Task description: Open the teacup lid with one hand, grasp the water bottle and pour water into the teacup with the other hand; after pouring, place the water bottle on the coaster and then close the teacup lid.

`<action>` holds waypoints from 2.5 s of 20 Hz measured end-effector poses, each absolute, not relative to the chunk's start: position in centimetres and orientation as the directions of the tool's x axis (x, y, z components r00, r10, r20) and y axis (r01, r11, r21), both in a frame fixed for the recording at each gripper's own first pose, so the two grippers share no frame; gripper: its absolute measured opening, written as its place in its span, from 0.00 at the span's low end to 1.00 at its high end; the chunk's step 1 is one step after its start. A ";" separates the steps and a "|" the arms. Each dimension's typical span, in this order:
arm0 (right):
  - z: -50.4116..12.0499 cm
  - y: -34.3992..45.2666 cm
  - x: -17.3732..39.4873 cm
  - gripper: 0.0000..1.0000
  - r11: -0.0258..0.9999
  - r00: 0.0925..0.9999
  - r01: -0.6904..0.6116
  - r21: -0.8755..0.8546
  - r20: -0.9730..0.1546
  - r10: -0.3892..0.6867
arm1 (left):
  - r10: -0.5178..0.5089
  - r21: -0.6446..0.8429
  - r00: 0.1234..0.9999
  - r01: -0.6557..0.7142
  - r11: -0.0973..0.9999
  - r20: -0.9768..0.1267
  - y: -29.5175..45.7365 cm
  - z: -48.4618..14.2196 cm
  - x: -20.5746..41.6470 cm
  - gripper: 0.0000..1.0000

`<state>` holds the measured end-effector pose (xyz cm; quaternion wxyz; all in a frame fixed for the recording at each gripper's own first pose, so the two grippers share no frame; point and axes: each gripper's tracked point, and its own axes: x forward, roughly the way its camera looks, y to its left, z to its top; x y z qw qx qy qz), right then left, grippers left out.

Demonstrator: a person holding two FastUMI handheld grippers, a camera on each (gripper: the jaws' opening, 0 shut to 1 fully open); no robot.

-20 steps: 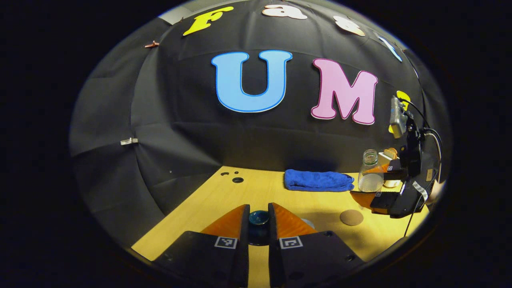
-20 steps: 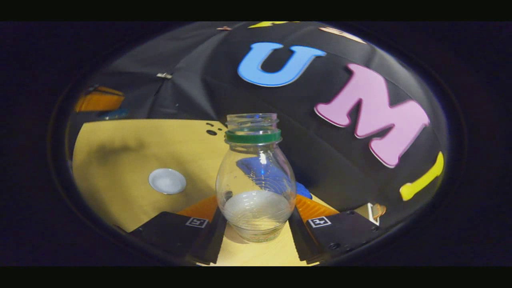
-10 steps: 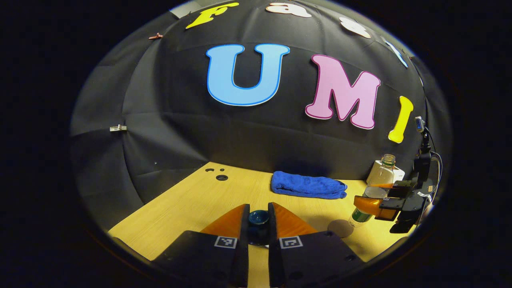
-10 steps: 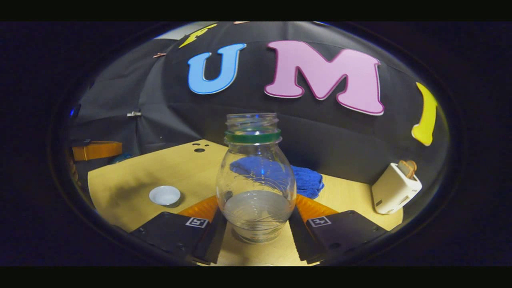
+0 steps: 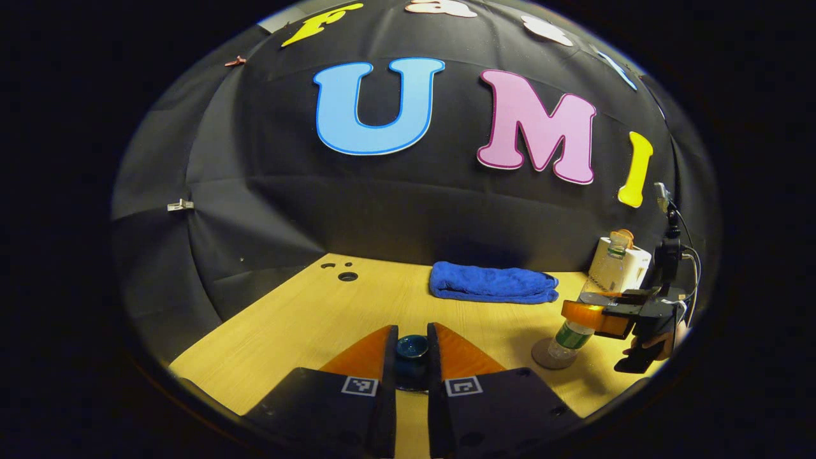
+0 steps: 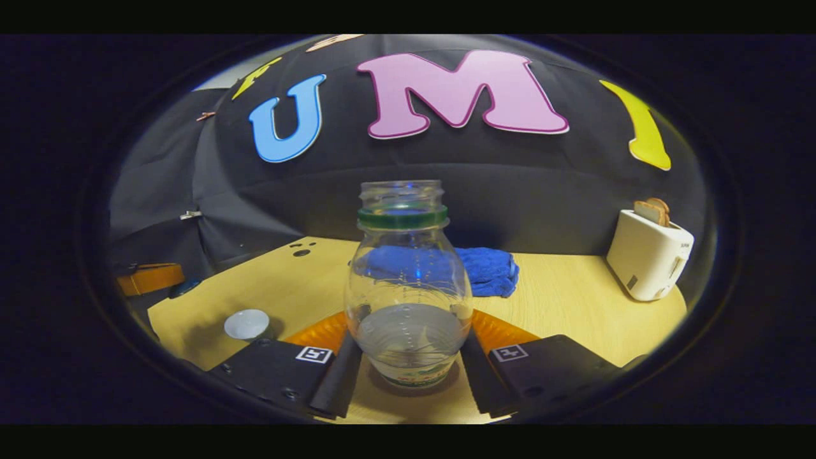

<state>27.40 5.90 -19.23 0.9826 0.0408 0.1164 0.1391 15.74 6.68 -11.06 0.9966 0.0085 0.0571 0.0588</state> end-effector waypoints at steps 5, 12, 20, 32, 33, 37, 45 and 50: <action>-19.4 6.2 27.6 0.75 0.957 0.933 -0.271 0.105 -0.215 0.288 | 0.109 0.015 0.986 -0.108 0.994 -0.126 6.4 -12.0 16.0 0.24; -19.4 6.6 27.4 0.99 0.957 0.934 -0.279 0.074 -0.211 0.289 | 0.106 0.026 0.987 -0.104 0.994 -0.122 6.5 -11.9 16.3 0.24; -21.2 5.8 23.4 0.99 0.953 0.921 -0.303 0.027 -0.247 0.300 | 0.097 0.004 0.989 -0.097 0.995 -0.112 6.4 -12.6 18.2 0.24; -21.8 4.9 17.9 0.99 0.953 0.907 -0.285 0.100 -0.294 0.302 | 0.069 0.030 0.985 -0.065 0.997 -0.157 3.8 -18.5 21.6 0.24; -21.7 4.9 17.7 0.99 0.953 0.907 -0.286 0.099 -0.293 0.303 | 0.065 0.031 0.985 -0.061 0.998 -0.158 3.6 -18.7 21.6 0.25; -21.9 5.2 17.2 0.99 0.952 0.901 -0.290 0.101 -0.305 0.308 | 0.065 0.035 0.984 -0.060 0.998 -0.168 3.7 -19.2 21.5 0.28; -20.0 4.1 14.9 0.99 0.956 0.901 -0.263 0.129 -0.322 0.291 | 0.103 0.035 0.984 -0.099 0.995 -0.145 4.7 -16.2 18.8 0.75; -14.1 1.1 13.1 0.99 0.971 0.934 -0.212 0.115 -0.267 0.236 | 0.129 0.079 0.986 -0.121 0.990 -0.108 4.3 -9.8 13.6 0.96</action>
